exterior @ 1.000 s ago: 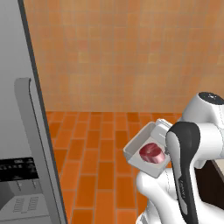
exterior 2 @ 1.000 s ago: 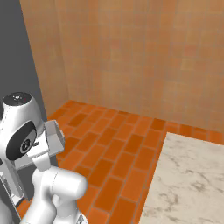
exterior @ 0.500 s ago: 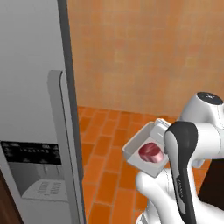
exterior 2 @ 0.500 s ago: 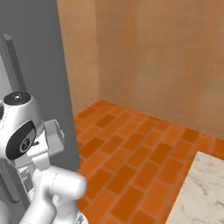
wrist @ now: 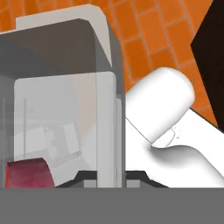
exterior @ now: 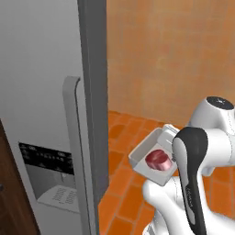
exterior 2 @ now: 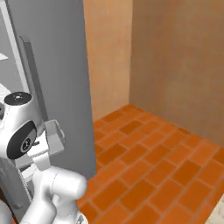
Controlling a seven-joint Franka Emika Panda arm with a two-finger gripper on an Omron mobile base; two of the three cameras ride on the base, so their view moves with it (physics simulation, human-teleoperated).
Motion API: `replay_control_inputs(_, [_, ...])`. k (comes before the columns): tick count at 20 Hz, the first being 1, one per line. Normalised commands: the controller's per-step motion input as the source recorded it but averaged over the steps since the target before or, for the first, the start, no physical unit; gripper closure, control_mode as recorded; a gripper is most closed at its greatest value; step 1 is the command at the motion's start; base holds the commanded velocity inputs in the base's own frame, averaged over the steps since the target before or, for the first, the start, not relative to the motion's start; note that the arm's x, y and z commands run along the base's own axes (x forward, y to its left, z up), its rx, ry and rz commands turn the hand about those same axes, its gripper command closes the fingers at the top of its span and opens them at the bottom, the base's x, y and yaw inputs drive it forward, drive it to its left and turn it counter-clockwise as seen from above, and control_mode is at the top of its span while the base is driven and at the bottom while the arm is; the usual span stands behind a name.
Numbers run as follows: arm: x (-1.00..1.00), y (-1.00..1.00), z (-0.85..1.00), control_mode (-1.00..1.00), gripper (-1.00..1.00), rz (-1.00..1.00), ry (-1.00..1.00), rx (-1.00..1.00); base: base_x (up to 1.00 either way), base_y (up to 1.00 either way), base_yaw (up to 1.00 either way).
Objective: Take the meat container that has the steak and place it on the second highest rack of the freezer. Then take the vegetable container that has the corn and lime and place it on the highest rack of the freezer.
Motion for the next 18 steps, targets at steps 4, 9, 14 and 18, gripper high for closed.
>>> replay_control_inputs(4, [0.00,0.00,0.00,1.00,1.00,0.00,0.00,0.00,0.77,-0.41,0.48])
replay_control_inputs(9, [0.00,0.00,0.00,1.00,1.00,0.00,0.00,0.00,0.57,-0.51,0.48])
replay_control_inputs(14, [0.00,0.00,0.00,1.00,1.00,0.00,0.00,0.00,0.26,-0.25,0.58])
replay_control_inputs(18, [0.00,0.00,0.00,1.00,1.00,0.00,0.00,0.00,0.40,-0.36,0.61])
